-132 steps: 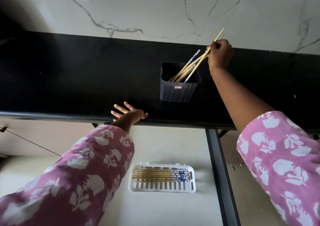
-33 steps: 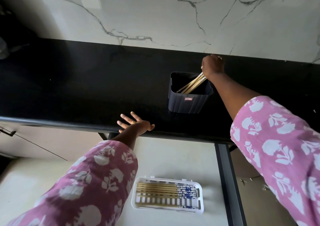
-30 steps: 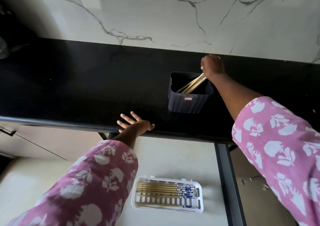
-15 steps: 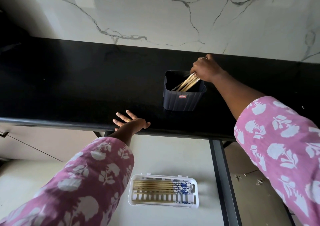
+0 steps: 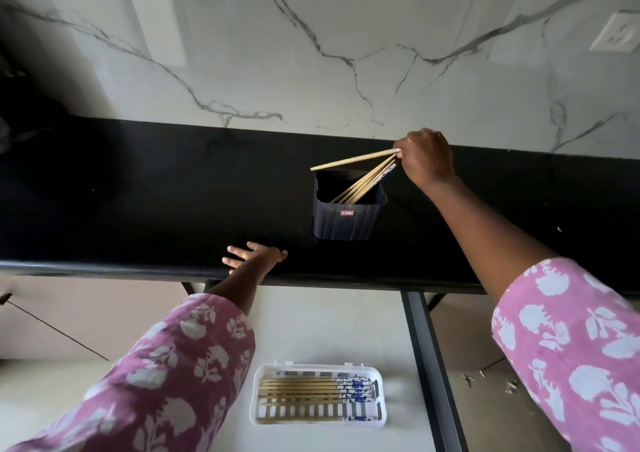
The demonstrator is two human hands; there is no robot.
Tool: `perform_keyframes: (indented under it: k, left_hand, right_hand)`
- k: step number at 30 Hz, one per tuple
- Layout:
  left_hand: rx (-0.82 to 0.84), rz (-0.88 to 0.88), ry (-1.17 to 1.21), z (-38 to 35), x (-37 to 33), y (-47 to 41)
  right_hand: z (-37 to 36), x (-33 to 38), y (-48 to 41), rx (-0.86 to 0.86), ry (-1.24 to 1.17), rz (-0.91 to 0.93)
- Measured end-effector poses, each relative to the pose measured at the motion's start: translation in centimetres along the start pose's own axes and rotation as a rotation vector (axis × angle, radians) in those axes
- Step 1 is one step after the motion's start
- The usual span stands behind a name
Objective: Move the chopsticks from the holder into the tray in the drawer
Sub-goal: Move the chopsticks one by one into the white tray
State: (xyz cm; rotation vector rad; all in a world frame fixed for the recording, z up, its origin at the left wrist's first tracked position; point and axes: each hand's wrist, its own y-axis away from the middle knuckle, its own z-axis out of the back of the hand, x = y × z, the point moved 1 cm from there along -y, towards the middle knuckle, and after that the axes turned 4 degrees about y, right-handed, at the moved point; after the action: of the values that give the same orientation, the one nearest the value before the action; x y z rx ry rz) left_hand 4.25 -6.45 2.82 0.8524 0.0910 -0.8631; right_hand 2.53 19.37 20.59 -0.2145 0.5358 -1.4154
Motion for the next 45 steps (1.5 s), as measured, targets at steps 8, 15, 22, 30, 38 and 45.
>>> perform_keyframes:
  k: [8,15,22,30,38,45]
  left_hand:
    - [0.128,-0.7,0.941,4.8,-5.9,7.0]
    - [0.219,-0.933,1.219,6.1,-7.0,12.1]
    - [0.239,-1.01,1.025,5.0,-4.8,13.1]
    - [0.304,-1.013,0.917,3.0,-3.2,12.7]
    - [0.127,-0.788,0.626,2.2,1.2,7.1]
    - [0.034,-0.435,0.094,2.0,4.2,1.5]
  right_hand:
    - [-1.0,5.5,7.2,0.015,-0.678,-0.483]
    - [-2.4,10.9,12.9,0.105,-1.079,-0.611]
    - [-1.0,11.8,13.7,0.109,-1.114,-0.512]
    - [-1.4,13.4,14.7,0.124,-0.994,-0.412]
    - [-4.9,14.5,18.4,0.362,-1.071,-0.479]
    - [-8.6,16.4,23.9,0.654,-0.903,-0.295]
